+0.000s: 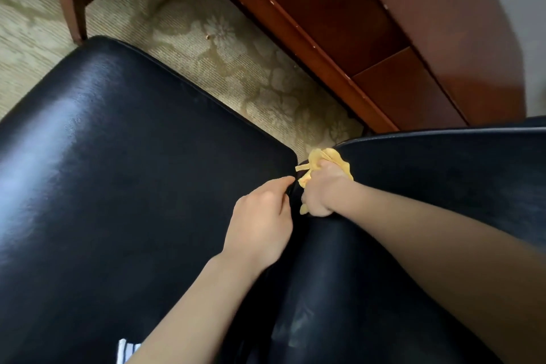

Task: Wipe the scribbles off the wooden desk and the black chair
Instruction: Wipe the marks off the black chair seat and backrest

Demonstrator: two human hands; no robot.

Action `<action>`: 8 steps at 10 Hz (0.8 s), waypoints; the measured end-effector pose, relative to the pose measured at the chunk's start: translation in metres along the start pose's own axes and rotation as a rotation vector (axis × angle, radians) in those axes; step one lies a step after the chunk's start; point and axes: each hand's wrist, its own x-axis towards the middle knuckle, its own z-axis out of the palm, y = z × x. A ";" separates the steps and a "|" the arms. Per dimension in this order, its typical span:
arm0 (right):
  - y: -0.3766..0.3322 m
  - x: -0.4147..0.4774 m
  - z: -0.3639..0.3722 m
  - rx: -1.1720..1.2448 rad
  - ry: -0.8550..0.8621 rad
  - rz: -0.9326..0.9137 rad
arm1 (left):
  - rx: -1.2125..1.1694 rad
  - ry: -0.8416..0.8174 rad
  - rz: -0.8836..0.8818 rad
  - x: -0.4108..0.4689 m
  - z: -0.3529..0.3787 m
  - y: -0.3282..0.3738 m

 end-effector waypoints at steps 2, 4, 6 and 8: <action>0.029 -0.034 0.014 0.152 0.211 0.064 | 0.021 -0.072 -0.005 -0.014 -0.003 0.014; 0.023 -0.091 0.032 0.309 0.283 0.292 | 0.025 -0.141 -0.018 -0.043 -0.023 0.016; -0.067 -0.118 0.026 0.402 0.177 0.274 | 0.079 -0.204 0.017 -0.061 -0.049 0.014; -0.213 -0.122 0.040 1.730 0.654 0.380 | 0.080 -0.530 0.124 -0.080 -0.045 0.009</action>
